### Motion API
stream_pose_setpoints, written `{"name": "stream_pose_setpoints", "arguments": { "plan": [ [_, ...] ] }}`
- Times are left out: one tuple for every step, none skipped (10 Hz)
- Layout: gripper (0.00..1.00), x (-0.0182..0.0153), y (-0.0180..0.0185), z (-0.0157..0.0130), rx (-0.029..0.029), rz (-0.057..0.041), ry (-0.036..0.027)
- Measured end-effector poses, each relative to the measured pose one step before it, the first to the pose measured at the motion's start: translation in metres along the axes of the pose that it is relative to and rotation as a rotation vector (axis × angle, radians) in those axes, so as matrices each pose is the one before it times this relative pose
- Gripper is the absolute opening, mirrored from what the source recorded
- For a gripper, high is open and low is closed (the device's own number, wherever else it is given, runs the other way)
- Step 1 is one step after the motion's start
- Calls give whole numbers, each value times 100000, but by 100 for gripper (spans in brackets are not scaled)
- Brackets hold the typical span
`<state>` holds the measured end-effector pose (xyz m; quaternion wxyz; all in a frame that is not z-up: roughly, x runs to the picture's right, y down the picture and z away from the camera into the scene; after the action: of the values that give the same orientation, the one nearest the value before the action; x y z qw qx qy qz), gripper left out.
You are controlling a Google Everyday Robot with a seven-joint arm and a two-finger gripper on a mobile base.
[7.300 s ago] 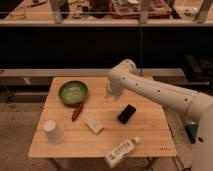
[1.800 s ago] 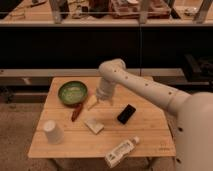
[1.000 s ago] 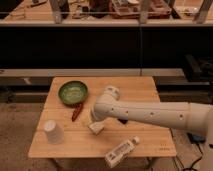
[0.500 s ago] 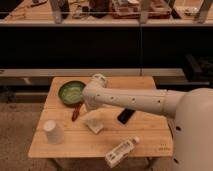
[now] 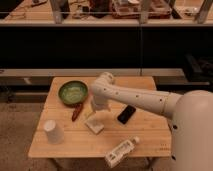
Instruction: Place the white sponge in the ceramic bowl
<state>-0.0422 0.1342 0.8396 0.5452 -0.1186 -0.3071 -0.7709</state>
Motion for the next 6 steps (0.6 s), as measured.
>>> {"name": "stream_pose_setpoints", "arguments": {
  "plan": [
    [80, -667, -148, 167, 2527, -2294, -1518],
    [80, -262, -345, 154, 1091, -2081, -516],
    [80, -265, -475, 261, 932, -2384, -116],
    [80, -289, -560, 533, 1051, -2636, 173],
    [80, -163, -358, 502, 524, -1655, 386],
    [80, -42, -173, 390, -47, -1401, 608]
  ]
}}
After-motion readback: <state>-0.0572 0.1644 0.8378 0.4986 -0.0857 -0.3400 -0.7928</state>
